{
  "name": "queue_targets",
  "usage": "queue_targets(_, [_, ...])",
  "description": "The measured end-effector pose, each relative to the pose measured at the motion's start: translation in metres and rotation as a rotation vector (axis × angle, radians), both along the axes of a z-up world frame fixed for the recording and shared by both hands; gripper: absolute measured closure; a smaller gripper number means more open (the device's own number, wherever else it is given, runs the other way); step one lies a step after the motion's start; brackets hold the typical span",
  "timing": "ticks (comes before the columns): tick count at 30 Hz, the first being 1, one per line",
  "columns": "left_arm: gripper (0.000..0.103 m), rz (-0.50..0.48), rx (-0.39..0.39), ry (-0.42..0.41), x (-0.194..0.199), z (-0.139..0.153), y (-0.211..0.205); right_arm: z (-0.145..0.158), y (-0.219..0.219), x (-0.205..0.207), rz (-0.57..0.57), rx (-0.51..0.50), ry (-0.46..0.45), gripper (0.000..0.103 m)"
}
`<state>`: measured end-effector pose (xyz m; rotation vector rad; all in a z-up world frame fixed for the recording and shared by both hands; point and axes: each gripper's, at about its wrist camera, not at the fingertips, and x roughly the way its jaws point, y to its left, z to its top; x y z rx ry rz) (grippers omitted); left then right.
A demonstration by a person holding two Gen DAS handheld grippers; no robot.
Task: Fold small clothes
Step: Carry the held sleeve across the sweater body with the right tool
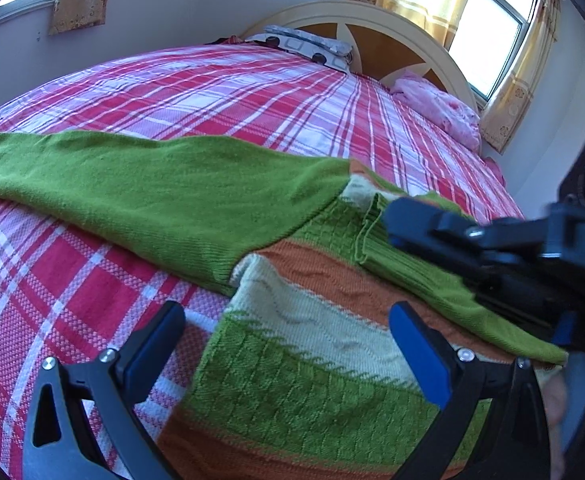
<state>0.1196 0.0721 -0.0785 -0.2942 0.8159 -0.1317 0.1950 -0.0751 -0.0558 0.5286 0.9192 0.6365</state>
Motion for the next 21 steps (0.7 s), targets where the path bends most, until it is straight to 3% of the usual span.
queue_targets(3, [0.0,-0.001,0.002,0.001,0.001,0.0,-0.001,0.013,-0.006,-0.01,-0.056,-0.001,-0.058,0.093])
queue_targets(6, [0.0,-0.002,0.003,-0.001,0.0,0.0,-0.001,0.014,-0.02,-0.012,-0.255,-0.141,-0.09,0.093])
queue_targets(12, [0.0,-0.001,0.016,0.005,0.001,0.0,-0.004,-0.024,0.031,0.008,-0.154,-0.419,-0.041,0.093])
queue_targets(18, [0.0,-0.003,0.008,0.005,0.002,-0.001,-0.002,-0.021,0.024,0.012,-0.175,-0.373,-0.03,0.093])
queue_targets(21, [0.0,-0.003,0.008,0.006,0.002,-0.001,-0.001,-0.008,-0.006,-0.005,-0.212,-0.257,-0.037,0.093])
